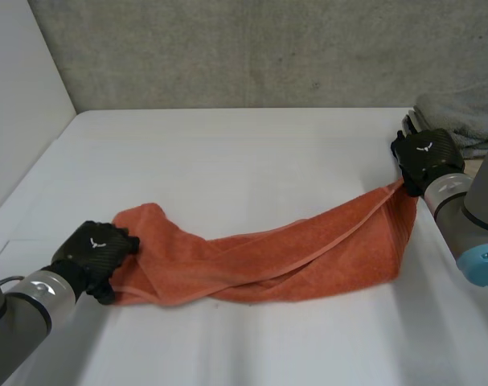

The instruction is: Fold the laundry.

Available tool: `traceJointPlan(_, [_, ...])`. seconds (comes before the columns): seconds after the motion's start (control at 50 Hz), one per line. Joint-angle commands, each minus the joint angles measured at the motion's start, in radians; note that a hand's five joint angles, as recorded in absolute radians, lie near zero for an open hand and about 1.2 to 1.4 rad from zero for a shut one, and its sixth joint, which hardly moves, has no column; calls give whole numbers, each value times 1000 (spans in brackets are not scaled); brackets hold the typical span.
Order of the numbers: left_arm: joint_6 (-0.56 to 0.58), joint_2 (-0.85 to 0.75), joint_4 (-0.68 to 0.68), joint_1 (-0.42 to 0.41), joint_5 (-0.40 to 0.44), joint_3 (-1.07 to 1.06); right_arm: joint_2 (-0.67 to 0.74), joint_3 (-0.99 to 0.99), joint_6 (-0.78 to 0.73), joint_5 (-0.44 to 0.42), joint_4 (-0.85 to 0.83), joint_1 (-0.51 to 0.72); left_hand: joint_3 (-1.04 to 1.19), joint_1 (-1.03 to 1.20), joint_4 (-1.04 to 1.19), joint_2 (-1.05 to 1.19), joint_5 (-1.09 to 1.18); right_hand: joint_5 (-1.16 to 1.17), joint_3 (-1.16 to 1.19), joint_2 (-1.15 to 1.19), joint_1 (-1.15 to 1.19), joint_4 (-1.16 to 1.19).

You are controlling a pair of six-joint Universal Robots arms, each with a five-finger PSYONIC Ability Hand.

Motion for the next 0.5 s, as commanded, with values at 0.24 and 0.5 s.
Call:
traceJointPlan(0.24, [-5, -139, 113, 19, 10, 49, 0, 19, 2, -2, 7, 2, 383, 380, 380, 385, 378, 234, 211, 221, 406, 207])
traceJointPlan(0.5, [-5, -183, 116, 16, 10, 76, -3, 27, 1, 0, 7, 2, 571, 568, 568, 573, 566, 234, 211, 221, 406, 207])
